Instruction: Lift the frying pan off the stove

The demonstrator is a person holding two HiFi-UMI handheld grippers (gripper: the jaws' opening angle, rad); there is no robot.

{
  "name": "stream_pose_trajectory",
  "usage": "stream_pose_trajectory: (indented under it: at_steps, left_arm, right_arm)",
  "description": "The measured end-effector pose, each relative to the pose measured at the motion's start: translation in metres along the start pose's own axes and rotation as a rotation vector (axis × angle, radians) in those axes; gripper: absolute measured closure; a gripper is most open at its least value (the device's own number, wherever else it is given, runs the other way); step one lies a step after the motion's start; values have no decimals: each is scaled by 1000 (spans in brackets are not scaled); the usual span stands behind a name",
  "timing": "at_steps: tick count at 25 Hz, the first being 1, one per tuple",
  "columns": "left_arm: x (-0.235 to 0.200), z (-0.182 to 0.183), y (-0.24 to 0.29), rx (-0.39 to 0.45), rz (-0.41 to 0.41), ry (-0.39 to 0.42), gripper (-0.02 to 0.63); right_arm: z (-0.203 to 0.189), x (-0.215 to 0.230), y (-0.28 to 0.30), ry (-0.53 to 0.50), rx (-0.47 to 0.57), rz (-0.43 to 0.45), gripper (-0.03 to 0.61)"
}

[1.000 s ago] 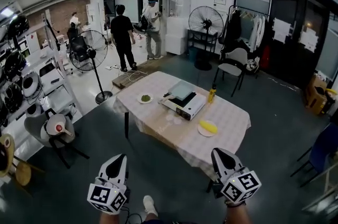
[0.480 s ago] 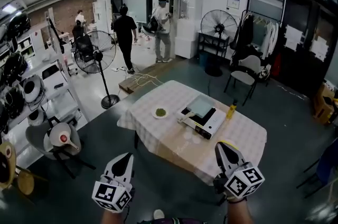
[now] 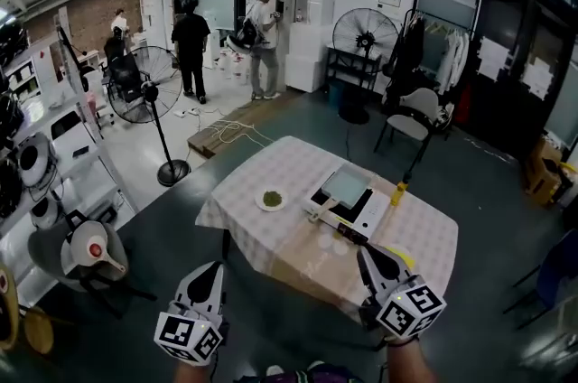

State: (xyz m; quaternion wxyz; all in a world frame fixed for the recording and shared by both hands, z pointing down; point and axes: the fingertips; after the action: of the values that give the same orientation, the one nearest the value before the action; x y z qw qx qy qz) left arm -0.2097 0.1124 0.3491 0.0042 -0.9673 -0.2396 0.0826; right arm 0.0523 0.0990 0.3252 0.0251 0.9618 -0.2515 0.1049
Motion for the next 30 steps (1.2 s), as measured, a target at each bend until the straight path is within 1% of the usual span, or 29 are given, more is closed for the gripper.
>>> stream_pose_trajectory:
  at_steps: [3, 7, 11, 15, 17, 20, 23, 26, 28, 30]
  left_arm:
    - [-6, -9, 30, -12, -30, -9, 591]
    - [-14, -9, 82, -20, -66, 11, 591]
    - [-13, 2, 153, -22, -98, 30, 591]
    - [-6, 10, 229, -1, -140, 82, 591]
    - [-5, 12, 262, 5, -153, 102, 591]
    - [-3, 14, 306, 6, -185, 106, 591]
    - [-5, 12, 348, -3, -212, 110, 591]
    - [-3, 4, 384, -34, -252, 126, 591]
    - [-3, -3, 407, -40, -281, 132, 591]
    - [-4, -10, 432, -40, -326, 121, 591]
  right_arm:
    - [-3, 22, 17, -1, -12, -34, 572]
    - [-2, 55, 47, 13, -2, -49, 572]
    - [12, 111, 84, 38, 28, -68, 572]
    - [30, 170, 117, 30, 81, -90, 572]
    - [33, 194, 131, 33, 102, -102, 572]
    - [36, 226, 148, 45, 122, -122, 572]
    - [35, 260, 163, 68, 128, -166, 572]
    - [29, 286, 167, 91, 121, -219, 572]
    - [25, 303, 169, 88, 119, -260, 572]
    - [25, 320, 170, 82, 125, -312, 572]
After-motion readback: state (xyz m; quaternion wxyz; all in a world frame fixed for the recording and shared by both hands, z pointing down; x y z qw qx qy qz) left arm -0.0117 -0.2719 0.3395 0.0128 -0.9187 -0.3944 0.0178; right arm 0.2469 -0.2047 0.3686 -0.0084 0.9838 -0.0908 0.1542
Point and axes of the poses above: the fingertips, and each gripper's own axes: y forward along the fingers, x to its right, z out of its top
